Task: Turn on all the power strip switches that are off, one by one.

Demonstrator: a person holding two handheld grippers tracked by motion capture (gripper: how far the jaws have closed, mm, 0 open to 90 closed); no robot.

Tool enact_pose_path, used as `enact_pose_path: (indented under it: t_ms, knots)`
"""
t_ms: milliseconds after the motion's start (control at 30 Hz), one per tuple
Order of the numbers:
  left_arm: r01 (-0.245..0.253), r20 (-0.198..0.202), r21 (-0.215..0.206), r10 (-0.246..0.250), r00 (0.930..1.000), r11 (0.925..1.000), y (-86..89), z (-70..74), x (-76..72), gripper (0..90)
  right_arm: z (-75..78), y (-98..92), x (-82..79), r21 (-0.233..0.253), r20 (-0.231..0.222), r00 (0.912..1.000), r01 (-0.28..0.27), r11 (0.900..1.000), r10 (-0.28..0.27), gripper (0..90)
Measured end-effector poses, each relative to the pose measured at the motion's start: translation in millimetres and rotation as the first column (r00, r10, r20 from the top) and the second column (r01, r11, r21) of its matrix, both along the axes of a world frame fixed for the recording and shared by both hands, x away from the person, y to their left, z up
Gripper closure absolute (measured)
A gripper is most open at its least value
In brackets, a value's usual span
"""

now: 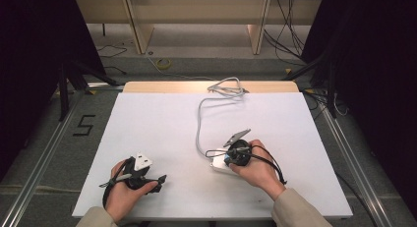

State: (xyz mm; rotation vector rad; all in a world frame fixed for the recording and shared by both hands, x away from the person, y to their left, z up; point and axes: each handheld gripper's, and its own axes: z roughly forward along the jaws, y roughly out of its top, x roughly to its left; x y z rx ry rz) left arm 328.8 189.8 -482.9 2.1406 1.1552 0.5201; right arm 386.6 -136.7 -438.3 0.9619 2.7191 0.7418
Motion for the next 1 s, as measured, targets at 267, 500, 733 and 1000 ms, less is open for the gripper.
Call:
enact_pose_path:
  t_ms: [267,500,733,1000]
  knots:
    - [-0.001,-0.001,0.0,0.001,1.0,1.0,0.1,0.0,-0.1,16.3,2.5,-4.7,-1.1,0.0,-0.008,0.9999,0.007,1.0,-0.007,90.0]
    - [-0.005,0.001,-0.005,0.005,1.0,1.0,0.0,0.1,-0.4,16.3,3.8,-6.3,-2.6,-0.005,-0.018,0.9998,0.003,1.0,-0.003,90.0]
    - [-0.006,-0.001,-0.004,0.006,1.0,1.0,0.4,0.0,-0.3,16.3,6.1,-9.5,-3.6,-0.006,-0.013,0.9999,0.01,1.0,-0.01,90.0]
    - [-0.002,0.0,0.0,0.002,1.0,1.0,0.3,-0.1,-0.3,16.3,8.4,-13.9,-5.4,-0.009,-0.011,0.9999,0.013,1.0,-0.013,90.0]
